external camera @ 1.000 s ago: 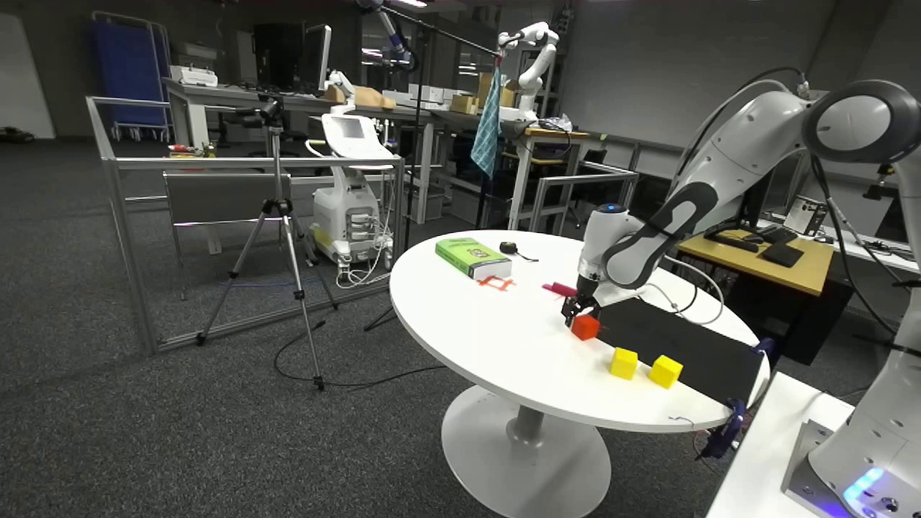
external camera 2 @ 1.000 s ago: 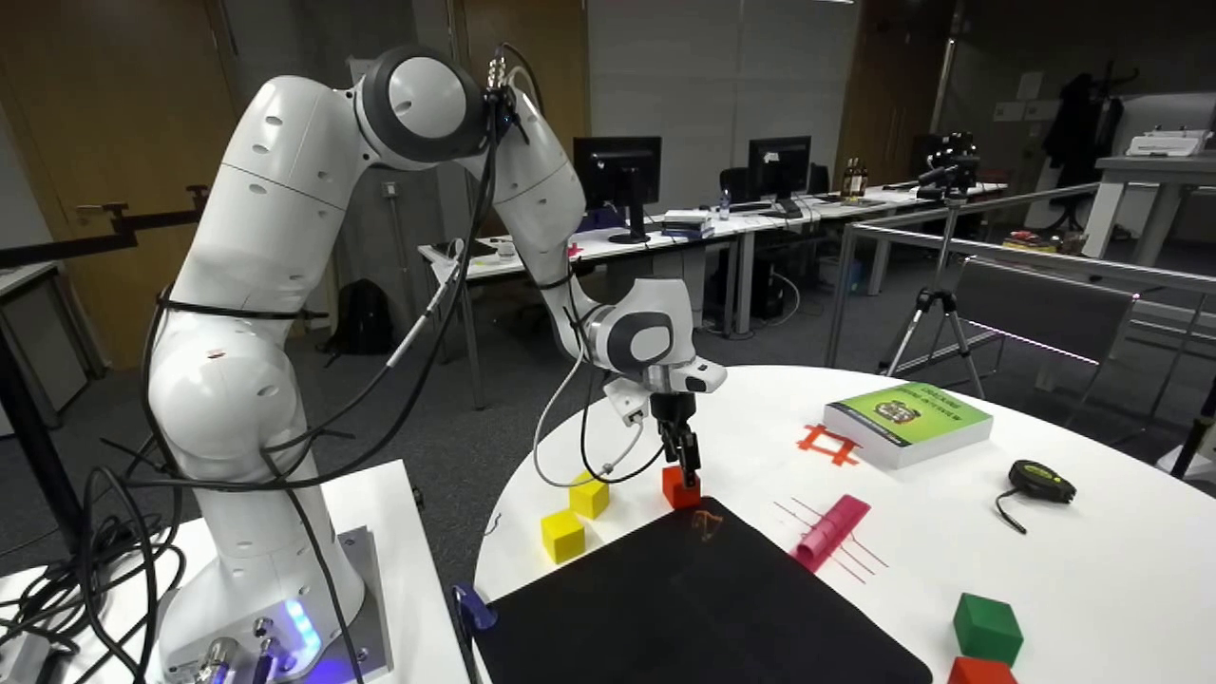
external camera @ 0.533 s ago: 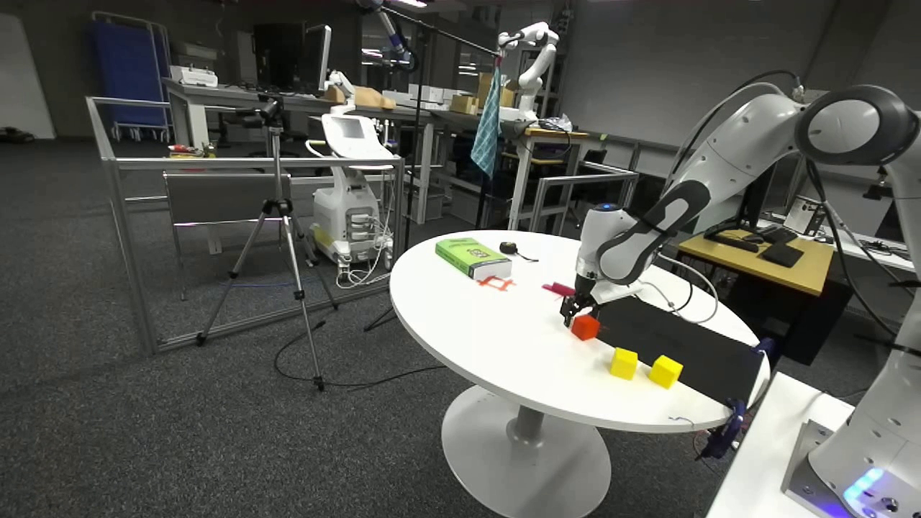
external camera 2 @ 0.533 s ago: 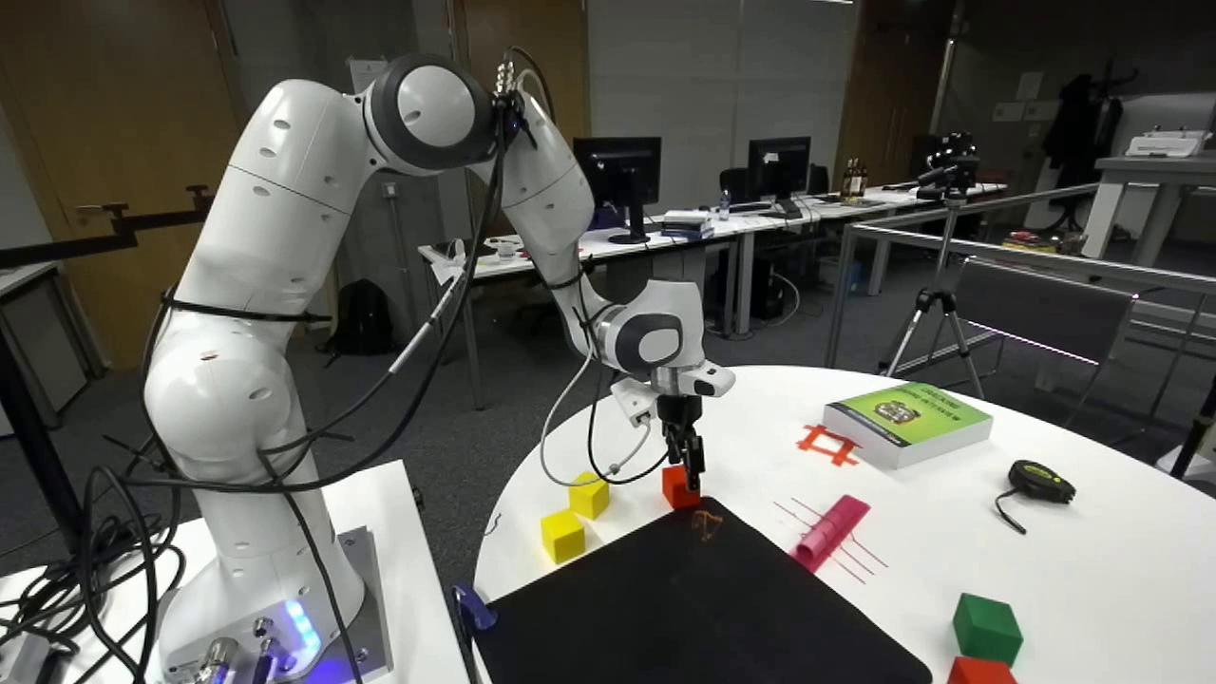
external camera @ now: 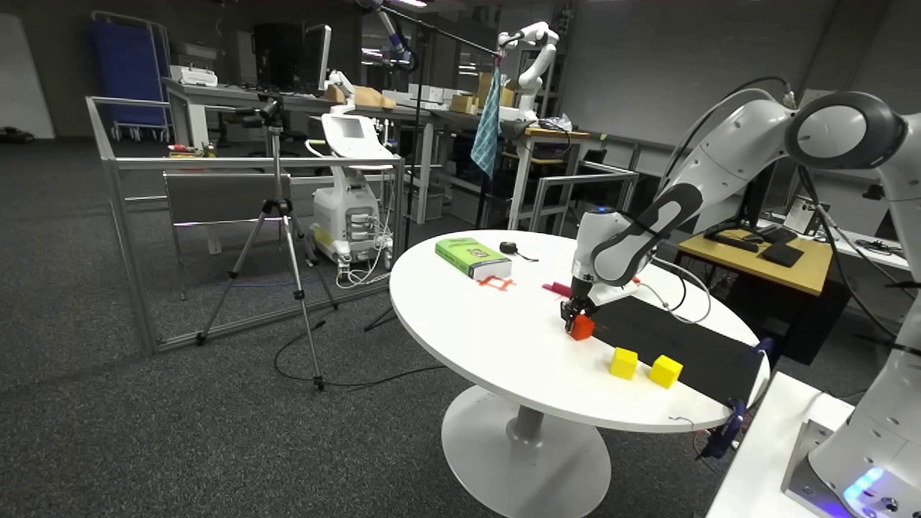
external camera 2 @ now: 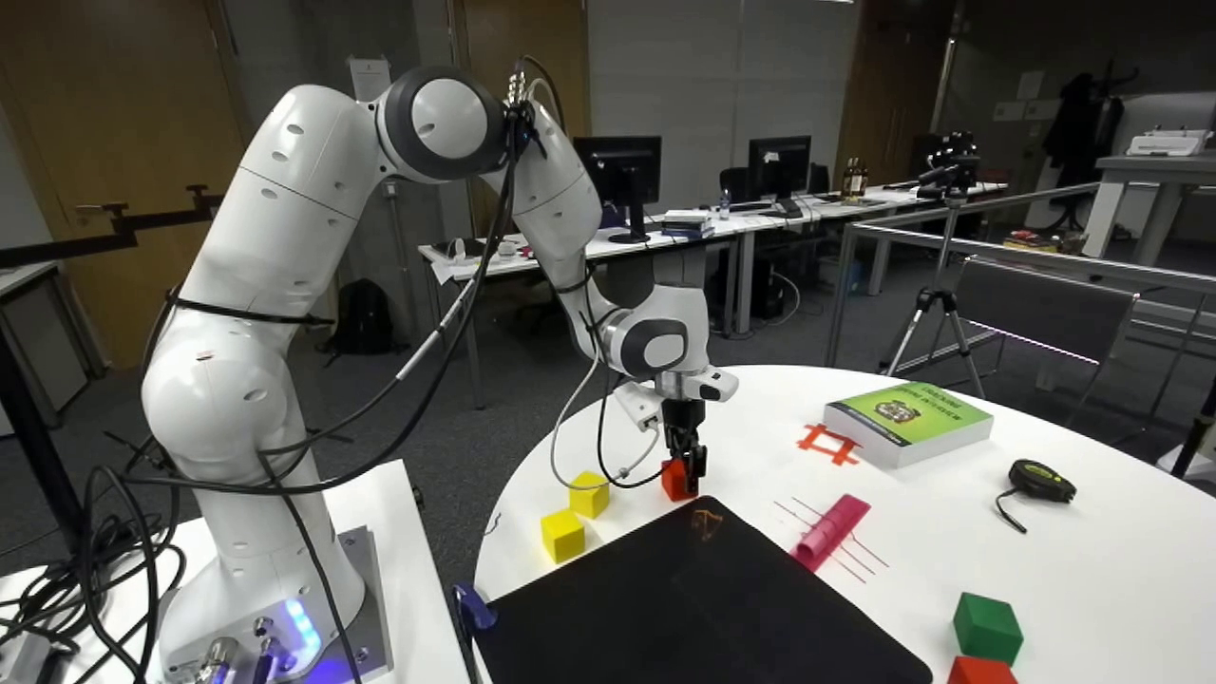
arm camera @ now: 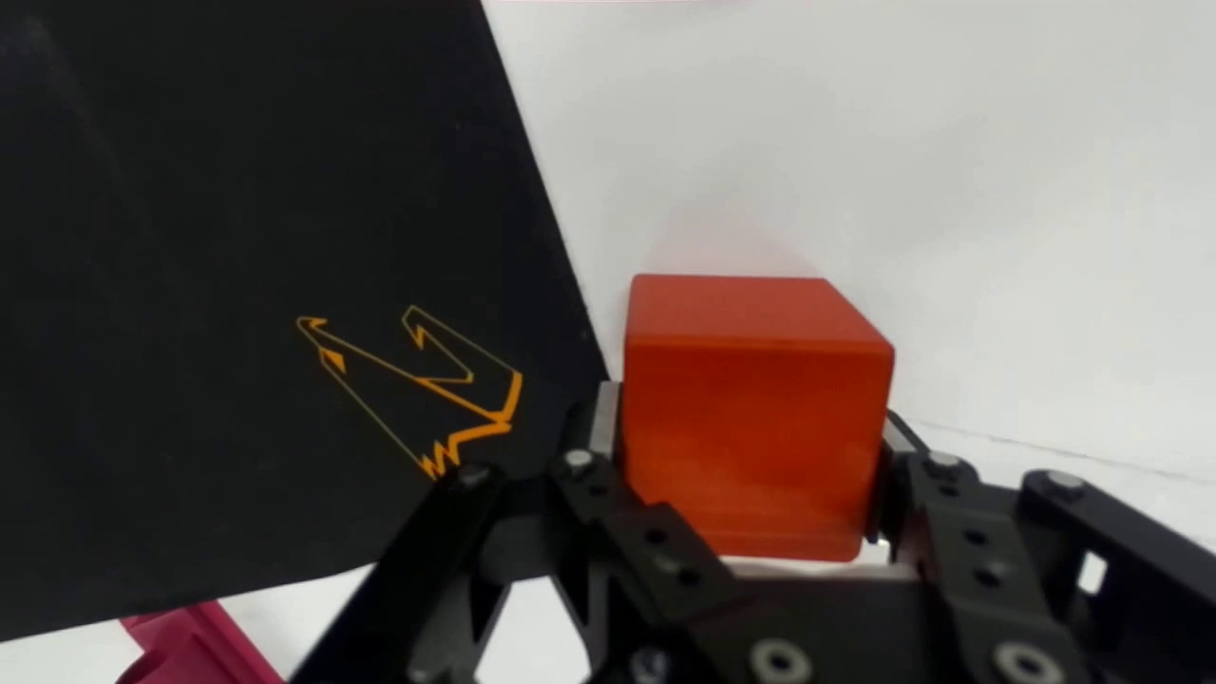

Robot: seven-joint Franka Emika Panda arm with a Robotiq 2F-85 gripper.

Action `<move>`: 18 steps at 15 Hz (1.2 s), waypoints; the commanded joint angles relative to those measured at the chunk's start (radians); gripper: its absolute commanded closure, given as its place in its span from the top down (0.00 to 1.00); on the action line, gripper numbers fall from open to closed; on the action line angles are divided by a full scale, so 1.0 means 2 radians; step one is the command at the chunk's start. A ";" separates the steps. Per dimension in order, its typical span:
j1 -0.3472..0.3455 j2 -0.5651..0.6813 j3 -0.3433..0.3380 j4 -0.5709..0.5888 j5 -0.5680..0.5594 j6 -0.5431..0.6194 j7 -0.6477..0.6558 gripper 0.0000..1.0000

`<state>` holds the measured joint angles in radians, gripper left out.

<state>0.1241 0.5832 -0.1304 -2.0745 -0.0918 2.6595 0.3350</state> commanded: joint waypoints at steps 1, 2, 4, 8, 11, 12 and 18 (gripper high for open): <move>-0.003 -0.007 -0.005 0.009 -0.001 -0.013 -0.011 0.31; -0.001 -0.015 -0.009 0.005 -0.004 -0.016 -0.010 0.31; 0.003 -0.041 -0.019 -0.011 -0.015 -0.017 -0.009 0.31; -0.008 -0.104 -0.025 -0.042 -0.029 -0.041 -0.040 0.31; -0.030 -0.146 -0.021 -0.070 -0.052 -0.051 -0.103 0.31; -0.038 -0.157 -0.021 -0.080 -0.063 -0.044 -0.125 0.31; -0.131 -0.180 -0.010 -0.123 -0.028 -0.002 -0.299 0.31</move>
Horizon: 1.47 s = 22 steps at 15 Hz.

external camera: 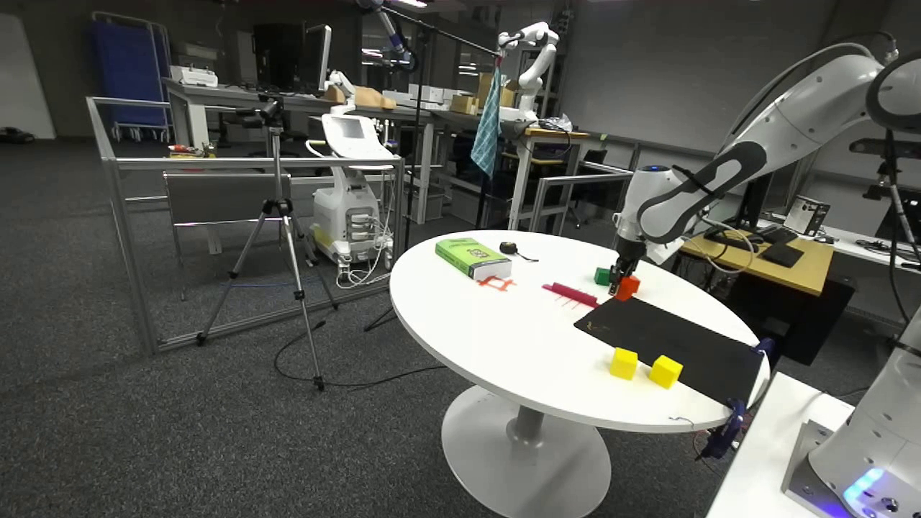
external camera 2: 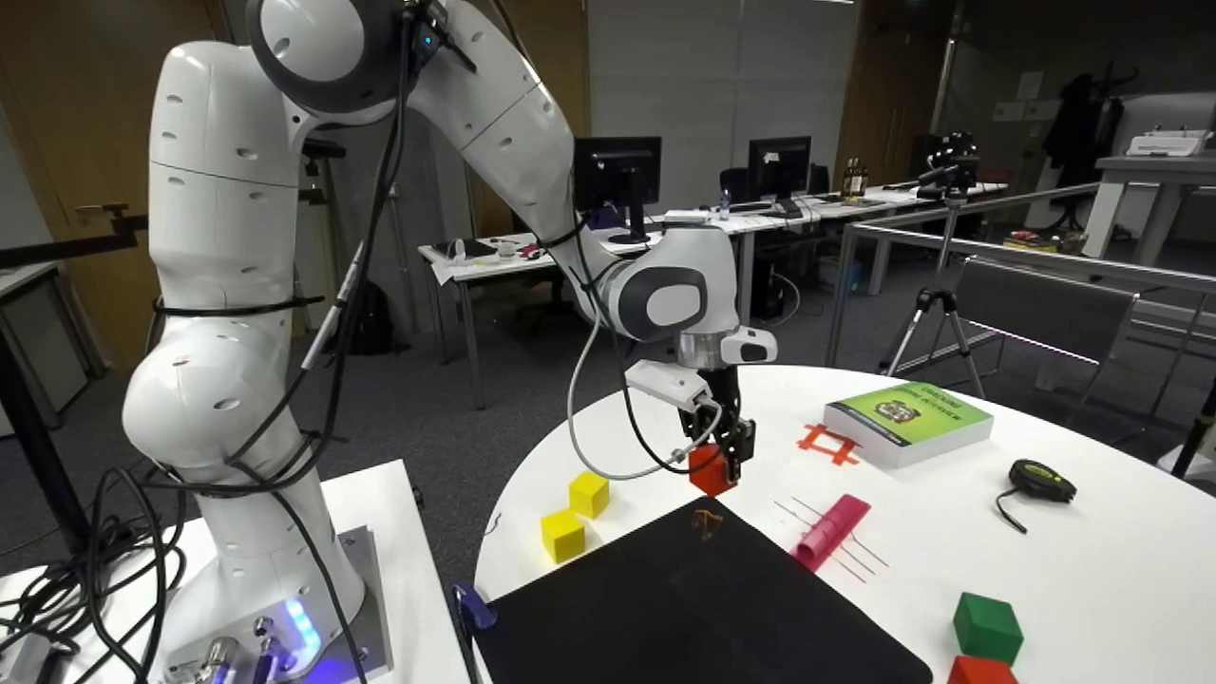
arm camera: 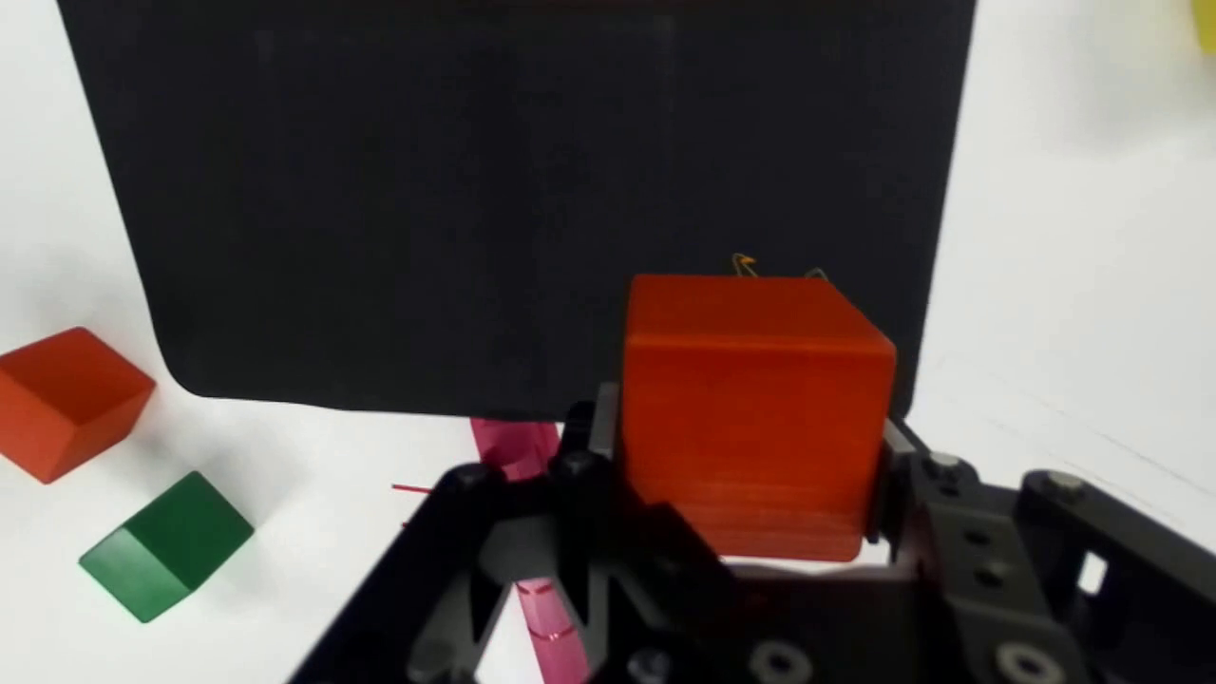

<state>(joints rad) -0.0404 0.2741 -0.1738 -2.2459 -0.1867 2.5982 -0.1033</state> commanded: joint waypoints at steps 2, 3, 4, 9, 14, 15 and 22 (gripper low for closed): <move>-0.084 -0.025 0.016 -0.049 0.038 0.045 -0.145 0.31; -0.103 -0.024 0.021 -0.053 0.055 0.049 -0.179 0.31; -0.120 -0.024 0.027 -0.058 0.072 0.053 -0.213 0.31; -0.169 -0.023 0.046 -0.082 0.127 0.051 -0.342 0.31; -0.159 -0.006 0.037 -0.101 0.112 0.082 -0.376 0.31; -0.156 -0.005 0.034 -0.100 0.110 0.074 -0.365 0.31; -0.152 0.008 0.036 -0.090 0.120 0.080 -0.345 0.31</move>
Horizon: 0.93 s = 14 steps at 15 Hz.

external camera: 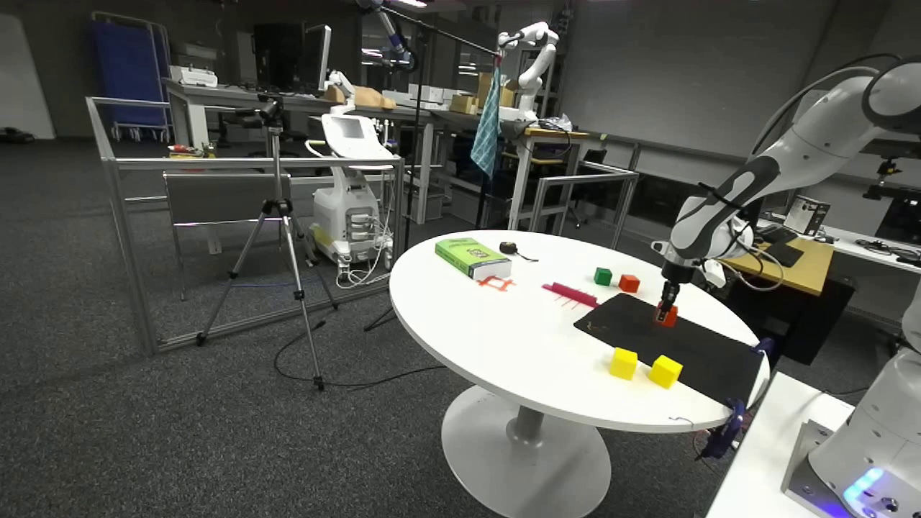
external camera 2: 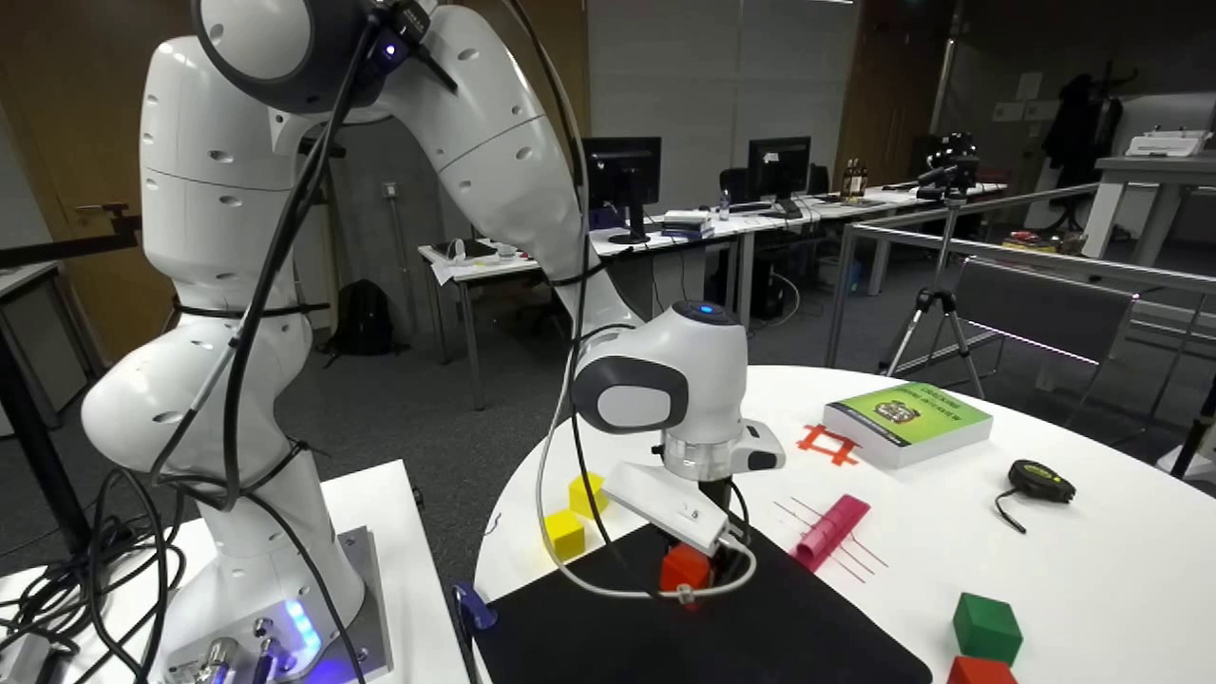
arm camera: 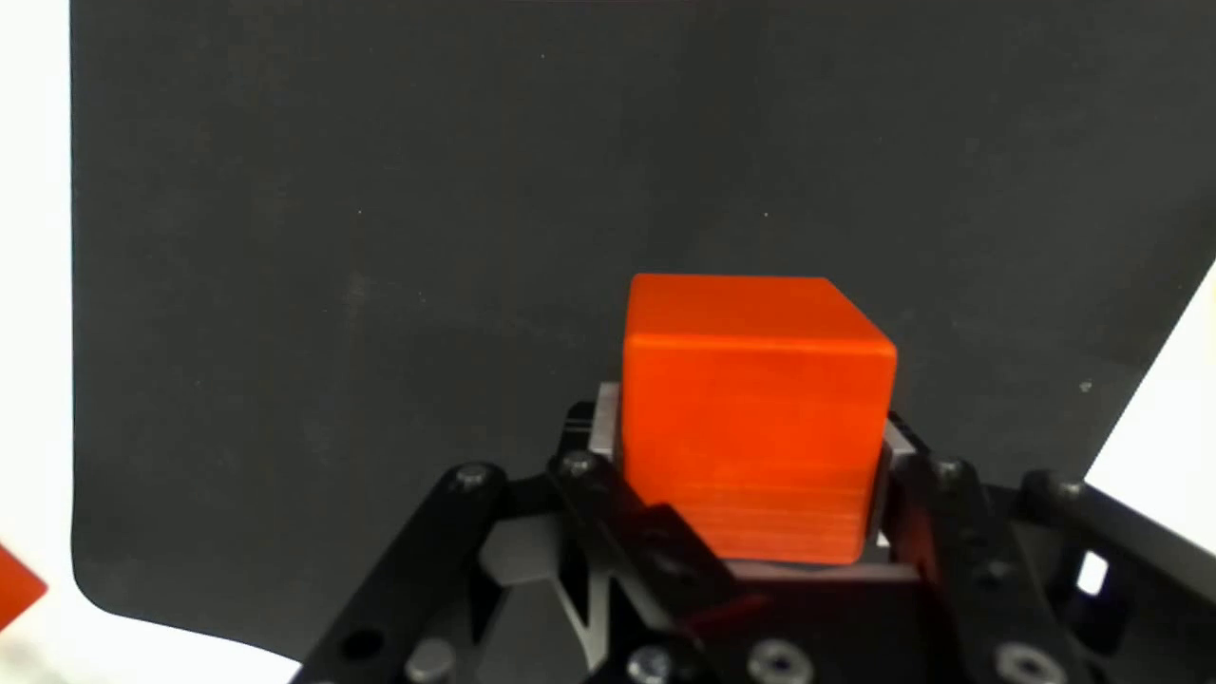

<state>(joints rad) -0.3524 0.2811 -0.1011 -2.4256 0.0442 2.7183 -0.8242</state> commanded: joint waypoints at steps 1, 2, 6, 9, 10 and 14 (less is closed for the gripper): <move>0.006 0.008 -0.001 -0.001 0.004 0.035 0.026 0.31; 0.006 0.012 0.000 -0.001 0.006 0.048 0.036 0.31; 0.014 0.035 -0.001 0.002 -0.011 0.093 0.087 0.31; 0.018 0.051 0.000 0.006 -0.023 0.109 0.116 0.31; 0.021 0.056 -0.003 0.007 -0.030 0.110 0.127 0.31; 0.026 0.067 -0.011 0.017 -0.064 0.098 0.163 0.31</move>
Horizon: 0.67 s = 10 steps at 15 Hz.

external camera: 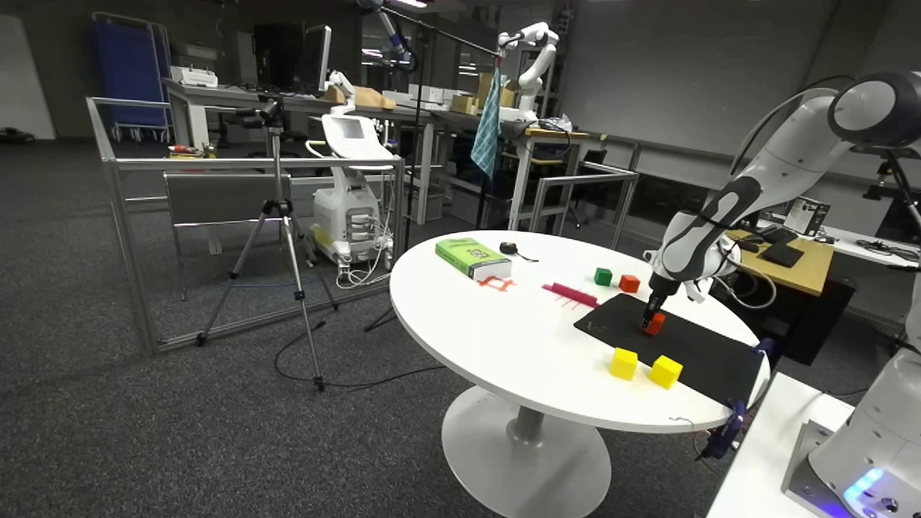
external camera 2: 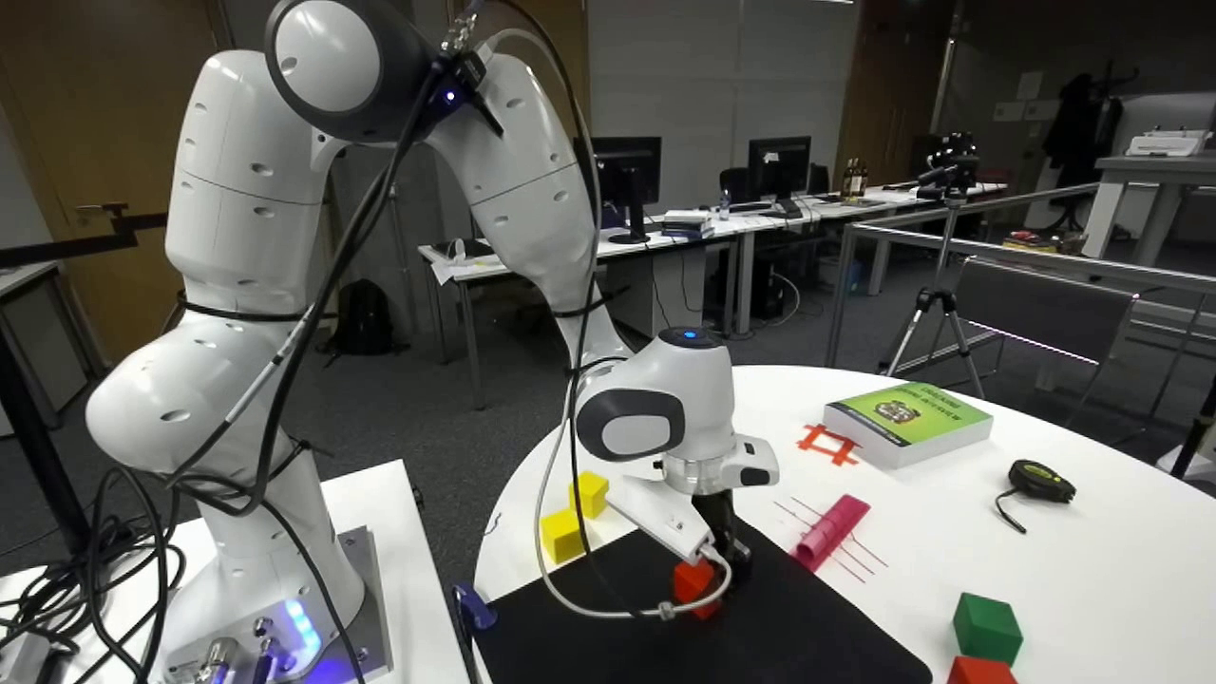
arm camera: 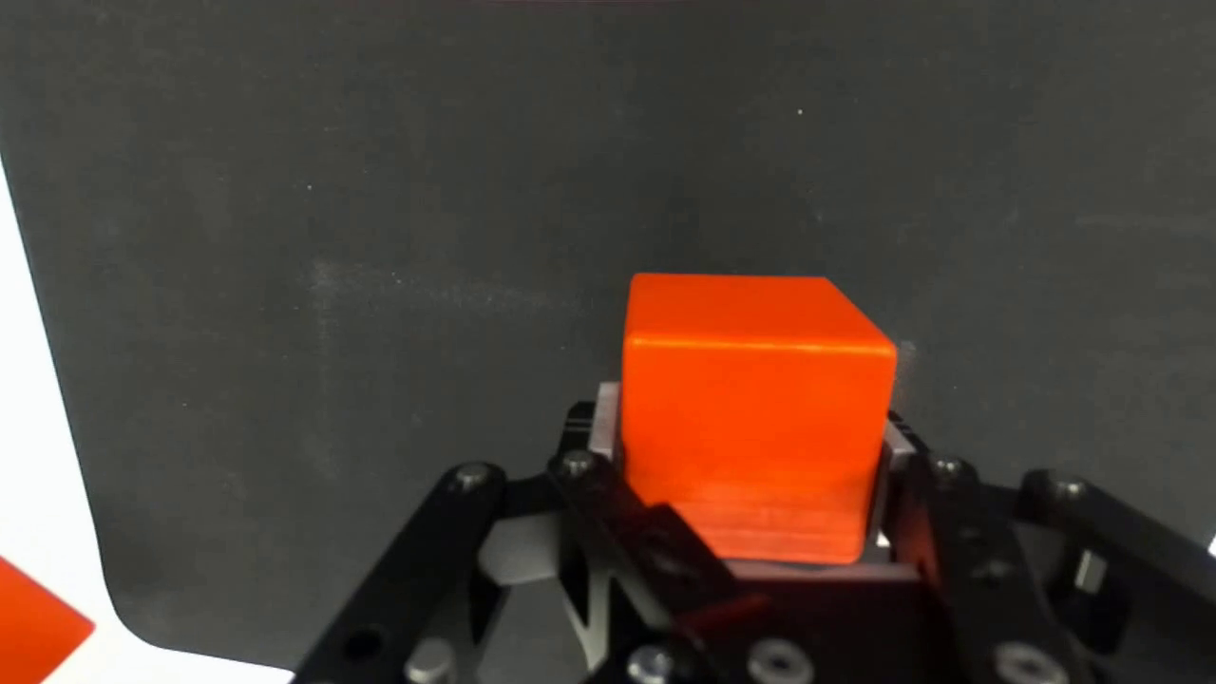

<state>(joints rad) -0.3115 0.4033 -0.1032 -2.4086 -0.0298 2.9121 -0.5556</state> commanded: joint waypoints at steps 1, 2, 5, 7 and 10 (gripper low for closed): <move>0.005 0.008 -0.011 0.010 -0.034 -0.002 0.036 0.31; 0.005 0.008 -0.014 0.011 -0.042 -0.003 0.041 0.31; 0.002 0.010 -0.019 0.013 -0.056 -0.005 0.049 0.31; -0.003 0.013 -0.018 0.014 -0.059 -0.005 0.049 0.31; -0.017 0.020 -0.005 0.017 -0.044 -0.005 0.046 0.31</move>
<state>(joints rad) -0.3179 0.4339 -0.1308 -2.3920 -0.1160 2.9112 -0.4826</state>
